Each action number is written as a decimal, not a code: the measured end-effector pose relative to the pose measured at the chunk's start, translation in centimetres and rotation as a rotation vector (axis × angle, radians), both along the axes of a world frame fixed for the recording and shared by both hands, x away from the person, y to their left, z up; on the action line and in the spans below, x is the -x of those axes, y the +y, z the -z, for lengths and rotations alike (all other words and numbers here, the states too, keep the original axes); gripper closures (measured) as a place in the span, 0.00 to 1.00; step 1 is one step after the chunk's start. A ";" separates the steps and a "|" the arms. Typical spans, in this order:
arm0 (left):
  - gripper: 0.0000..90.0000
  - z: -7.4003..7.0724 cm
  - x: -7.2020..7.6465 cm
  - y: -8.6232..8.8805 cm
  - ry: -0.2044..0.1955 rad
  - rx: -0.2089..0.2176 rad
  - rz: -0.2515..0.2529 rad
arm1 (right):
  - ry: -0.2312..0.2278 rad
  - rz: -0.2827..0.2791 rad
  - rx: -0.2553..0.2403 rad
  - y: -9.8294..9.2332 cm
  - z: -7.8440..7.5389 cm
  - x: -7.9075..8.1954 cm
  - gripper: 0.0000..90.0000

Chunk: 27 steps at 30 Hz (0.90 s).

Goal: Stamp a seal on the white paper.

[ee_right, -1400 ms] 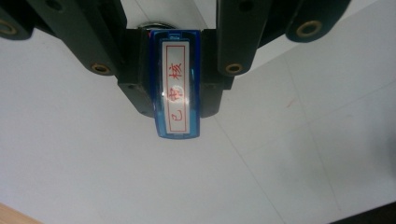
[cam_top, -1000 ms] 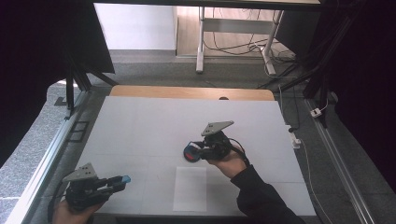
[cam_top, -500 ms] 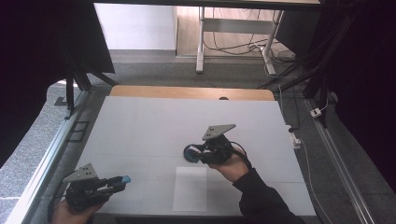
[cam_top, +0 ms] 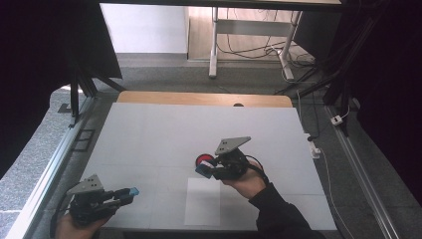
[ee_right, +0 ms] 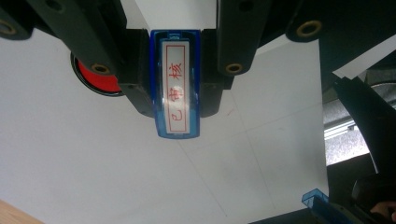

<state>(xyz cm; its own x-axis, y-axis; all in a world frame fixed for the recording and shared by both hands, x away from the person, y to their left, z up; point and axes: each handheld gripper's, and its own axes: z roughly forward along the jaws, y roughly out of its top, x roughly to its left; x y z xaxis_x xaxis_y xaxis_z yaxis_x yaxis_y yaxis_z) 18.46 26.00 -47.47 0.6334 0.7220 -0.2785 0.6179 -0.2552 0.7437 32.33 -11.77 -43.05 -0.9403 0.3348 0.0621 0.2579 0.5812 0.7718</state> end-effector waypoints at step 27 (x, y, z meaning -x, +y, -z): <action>0.76 0.0 0.1 -0.1 -0.008 -0.016 0.000 | 0.005 -0.008 0.049 -0.1 1.9 1.7 0.78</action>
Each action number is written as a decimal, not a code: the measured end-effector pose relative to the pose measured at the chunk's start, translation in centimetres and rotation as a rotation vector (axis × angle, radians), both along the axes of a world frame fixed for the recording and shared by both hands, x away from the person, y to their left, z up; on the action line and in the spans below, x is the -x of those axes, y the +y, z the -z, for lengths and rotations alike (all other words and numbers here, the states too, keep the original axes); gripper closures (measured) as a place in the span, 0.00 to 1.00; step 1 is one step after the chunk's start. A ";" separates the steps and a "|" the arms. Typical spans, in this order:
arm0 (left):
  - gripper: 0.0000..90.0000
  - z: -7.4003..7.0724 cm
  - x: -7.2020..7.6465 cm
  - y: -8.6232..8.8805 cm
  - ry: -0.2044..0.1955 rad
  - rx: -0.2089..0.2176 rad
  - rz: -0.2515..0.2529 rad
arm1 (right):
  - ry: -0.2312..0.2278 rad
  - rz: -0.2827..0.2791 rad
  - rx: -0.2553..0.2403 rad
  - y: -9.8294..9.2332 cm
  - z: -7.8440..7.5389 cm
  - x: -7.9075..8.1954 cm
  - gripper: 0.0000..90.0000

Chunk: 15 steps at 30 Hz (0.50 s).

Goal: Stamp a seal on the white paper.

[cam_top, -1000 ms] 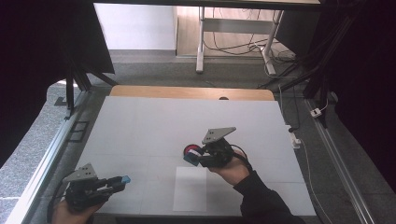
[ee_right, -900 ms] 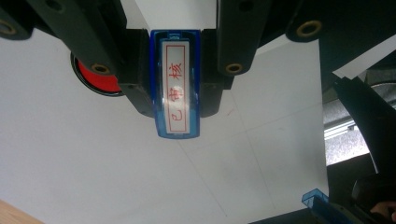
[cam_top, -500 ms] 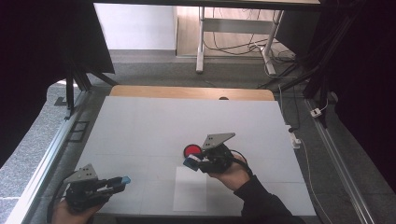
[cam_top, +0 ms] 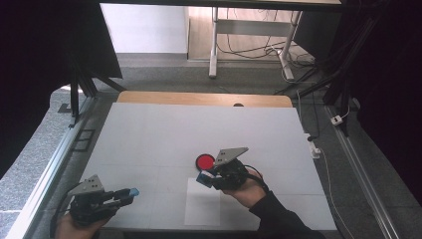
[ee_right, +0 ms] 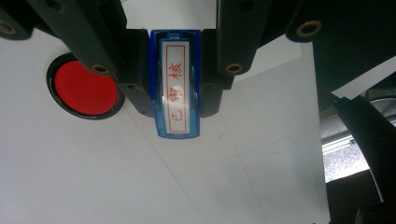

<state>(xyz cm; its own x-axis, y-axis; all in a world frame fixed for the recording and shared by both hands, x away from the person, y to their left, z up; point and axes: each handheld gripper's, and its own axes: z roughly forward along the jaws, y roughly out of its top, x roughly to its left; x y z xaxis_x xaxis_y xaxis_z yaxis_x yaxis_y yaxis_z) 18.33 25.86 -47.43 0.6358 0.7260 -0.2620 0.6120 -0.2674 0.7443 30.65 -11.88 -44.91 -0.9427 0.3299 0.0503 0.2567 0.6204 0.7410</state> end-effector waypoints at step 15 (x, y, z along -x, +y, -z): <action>0.76 0.0 0.0 0.0 0.001 0.000 0.002 | -0.002 -0.005 0.054 0.4 1.4 0.0 0.78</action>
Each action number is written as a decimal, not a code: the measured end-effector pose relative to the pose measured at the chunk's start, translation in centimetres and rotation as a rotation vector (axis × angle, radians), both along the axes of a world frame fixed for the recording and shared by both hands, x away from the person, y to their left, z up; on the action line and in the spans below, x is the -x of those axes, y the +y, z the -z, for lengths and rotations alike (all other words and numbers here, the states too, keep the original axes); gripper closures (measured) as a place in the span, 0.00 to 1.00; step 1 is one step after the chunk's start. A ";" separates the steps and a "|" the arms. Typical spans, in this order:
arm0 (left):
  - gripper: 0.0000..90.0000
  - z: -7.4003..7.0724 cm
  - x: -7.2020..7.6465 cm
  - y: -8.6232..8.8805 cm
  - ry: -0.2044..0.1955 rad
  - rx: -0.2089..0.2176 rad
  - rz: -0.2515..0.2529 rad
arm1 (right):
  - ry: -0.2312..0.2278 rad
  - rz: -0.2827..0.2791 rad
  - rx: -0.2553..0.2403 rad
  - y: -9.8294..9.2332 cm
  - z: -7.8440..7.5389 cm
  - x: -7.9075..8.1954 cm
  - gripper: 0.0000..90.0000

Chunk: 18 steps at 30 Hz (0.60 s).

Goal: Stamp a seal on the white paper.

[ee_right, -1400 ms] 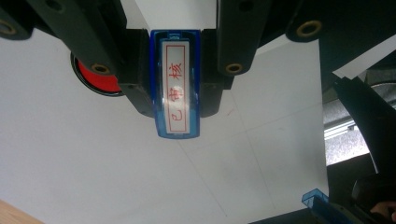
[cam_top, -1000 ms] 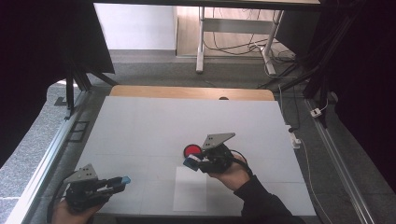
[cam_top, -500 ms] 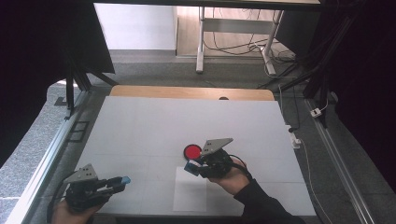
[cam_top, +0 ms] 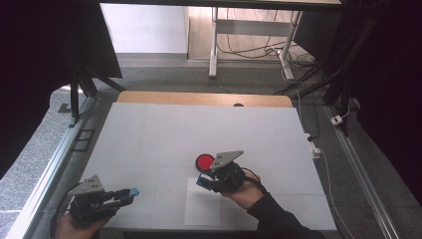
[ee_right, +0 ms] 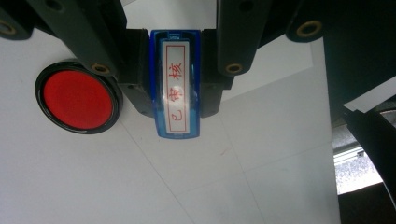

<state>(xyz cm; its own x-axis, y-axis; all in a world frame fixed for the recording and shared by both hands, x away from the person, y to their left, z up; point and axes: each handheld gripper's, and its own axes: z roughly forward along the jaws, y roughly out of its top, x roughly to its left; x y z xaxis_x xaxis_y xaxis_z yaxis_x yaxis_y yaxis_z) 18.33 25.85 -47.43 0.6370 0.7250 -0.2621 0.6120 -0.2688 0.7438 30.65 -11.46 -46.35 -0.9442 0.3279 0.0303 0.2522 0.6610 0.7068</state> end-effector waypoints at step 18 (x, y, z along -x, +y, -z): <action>0.76 0.0 0.0 -0.1 0.000 -0.003 0.004 | -0.010 -0.022 0.096 1.0 2.1 0.2 0.78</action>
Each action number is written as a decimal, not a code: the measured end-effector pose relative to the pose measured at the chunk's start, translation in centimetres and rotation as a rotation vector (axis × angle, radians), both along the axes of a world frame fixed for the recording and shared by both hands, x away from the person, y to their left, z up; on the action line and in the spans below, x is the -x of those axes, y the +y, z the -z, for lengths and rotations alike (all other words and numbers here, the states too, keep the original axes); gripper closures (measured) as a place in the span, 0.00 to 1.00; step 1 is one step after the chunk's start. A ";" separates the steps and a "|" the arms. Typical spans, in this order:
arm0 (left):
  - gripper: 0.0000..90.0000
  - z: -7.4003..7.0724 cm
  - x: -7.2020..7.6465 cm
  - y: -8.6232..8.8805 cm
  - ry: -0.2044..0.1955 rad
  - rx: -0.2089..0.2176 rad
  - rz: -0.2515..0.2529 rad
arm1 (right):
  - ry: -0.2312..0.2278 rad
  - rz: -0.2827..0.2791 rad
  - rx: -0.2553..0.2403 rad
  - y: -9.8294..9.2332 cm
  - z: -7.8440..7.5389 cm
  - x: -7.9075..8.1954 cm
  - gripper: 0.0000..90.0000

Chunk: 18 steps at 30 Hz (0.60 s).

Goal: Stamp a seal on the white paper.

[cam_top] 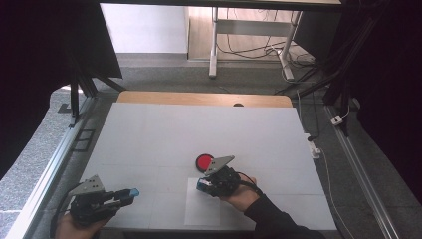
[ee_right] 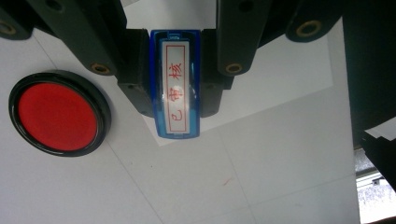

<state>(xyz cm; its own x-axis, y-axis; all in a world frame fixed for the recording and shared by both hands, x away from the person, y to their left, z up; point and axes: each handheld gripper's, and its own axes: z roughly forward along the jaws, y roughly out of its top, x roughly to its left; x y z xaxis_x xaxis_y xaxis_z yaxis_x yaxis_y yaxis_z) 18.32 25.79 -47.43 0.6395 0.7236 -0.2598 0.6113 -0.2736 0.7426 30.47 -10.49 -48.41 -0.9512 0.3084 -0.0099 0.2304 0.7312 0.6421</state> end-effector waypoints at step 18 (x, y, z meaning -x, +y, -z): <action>0.76 0.0 0.0 0.0 0.002 0.000 0.003 | 0.014 -0.006 0.039 0.7 1.4 -0.1 0.79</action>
<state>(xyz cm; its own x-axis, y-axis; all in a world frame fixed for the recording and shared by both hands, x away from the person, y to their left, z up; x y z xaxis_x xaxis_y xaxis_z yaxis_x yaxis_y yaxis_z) 18.35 25.78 -47.45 0.6410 0.7219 -0.2608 0.6119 -0.2754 0.7415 30.53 -9.79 -49.82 -0.9531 0.3025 -0.0083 0.2349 0.7567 0.6101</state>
